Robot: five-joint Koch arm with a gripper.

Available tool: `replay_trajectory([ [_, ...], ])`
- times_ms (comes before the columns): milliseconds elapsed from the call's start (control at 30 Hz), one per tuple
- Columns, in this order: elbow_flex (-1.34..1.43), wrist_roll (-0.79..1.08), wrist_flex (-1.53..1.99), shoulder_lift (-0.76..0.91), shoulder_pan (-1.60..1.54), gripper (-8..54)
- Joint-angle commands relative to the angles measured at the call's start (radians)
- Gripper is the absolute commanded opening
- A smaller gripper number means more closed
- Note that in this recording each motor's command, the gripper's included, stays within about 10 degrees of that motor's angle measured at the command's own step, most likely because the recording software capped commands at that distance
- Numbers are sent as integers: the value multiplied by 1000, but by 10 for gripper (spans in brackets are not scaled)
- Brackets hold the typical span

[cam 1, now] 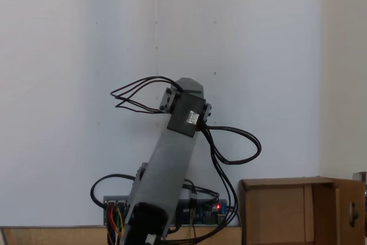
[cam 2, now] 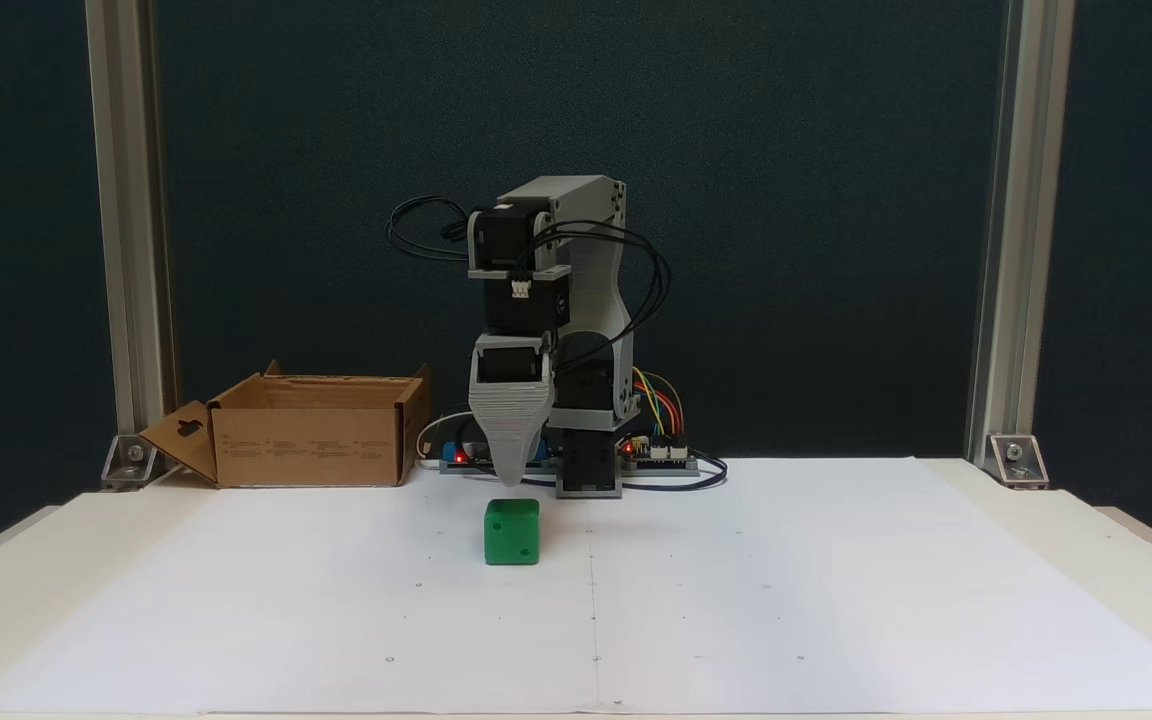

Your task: Grasp a green dice and put it in the bin.

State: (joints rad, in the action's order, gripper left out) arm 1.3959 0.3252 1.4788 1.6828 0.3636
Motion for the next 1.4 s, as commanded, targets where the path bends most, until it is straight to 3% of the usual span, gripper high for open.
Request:
replay_trajectory([
  [0, -18, 84, -15, -2, 15, 442],
  [733, -3, 87, -100, -80, 23, 445],
  [1367, 187, 86, -334, -137, 26, 441],
])
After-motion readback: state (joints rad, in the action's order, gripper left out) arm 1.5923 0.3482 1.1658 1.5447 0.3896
